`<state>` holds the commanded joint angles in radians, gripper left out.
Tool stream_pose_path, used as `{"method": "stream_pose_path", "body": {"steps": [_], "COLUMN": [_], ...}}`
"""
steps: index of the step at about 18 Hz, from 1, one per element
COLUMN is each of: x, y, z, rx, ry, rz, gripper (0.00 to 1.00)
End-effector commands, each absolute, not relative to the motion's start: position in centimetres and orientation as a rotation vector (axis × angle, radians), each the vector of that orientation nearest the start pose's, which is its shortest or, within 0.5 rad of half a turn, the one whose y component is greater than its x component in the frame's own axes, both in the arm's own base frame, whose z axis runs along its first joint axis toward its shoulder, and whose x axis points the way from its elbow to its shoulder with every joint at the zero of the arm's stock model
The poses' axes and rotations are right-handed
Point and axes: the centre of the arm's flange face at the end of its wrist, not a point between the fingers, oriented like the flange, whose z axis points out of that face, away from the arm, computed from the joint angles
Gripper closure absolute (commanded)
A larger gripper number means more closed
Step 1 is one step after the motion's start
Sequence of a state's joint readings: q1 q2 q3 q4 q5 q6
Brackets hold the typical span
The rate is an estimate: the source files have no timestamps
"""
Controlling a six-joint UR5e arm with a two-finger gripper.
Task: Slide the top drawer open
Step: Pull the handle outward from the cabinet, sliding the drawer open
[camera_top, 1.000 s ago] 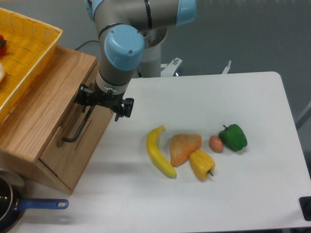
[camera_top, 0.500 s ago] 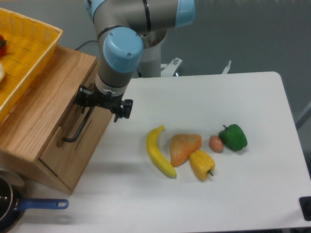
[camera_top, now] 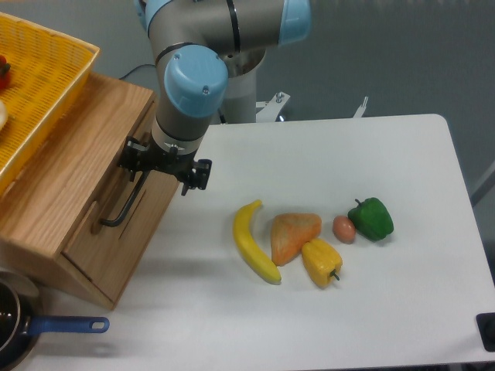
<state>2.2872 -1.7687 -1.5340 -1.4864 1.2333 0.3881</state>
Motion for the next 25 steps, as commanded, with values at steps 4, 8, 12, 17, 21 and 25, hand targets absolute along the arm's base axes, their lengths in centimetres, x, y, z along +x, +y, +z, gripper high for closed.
{"method": "stream_pose_path", "body": {"steps": [4,8,12,17,21,25], "x": [-24.9,-25.2,-25.8,-27.1,-28.0,-28.5], "y": [53.1,53.1,53.0,52.5,51.8,51.6], "z": [41.1,40.8,40.9,41.2,41.6,41.4], "rx": [-2.983,-2.985,-2.975,-2.964,-2.955,-2.957], "ry": [-0.515,-0.523,-0.53,-0.558,-0.576,-0.575], "rz": [-0.439,-0.442,-0.429,-0.421,-0.412,-0.416], "gripper": [0.0,0.0,0.0,0.0,0.0,0.0]}}
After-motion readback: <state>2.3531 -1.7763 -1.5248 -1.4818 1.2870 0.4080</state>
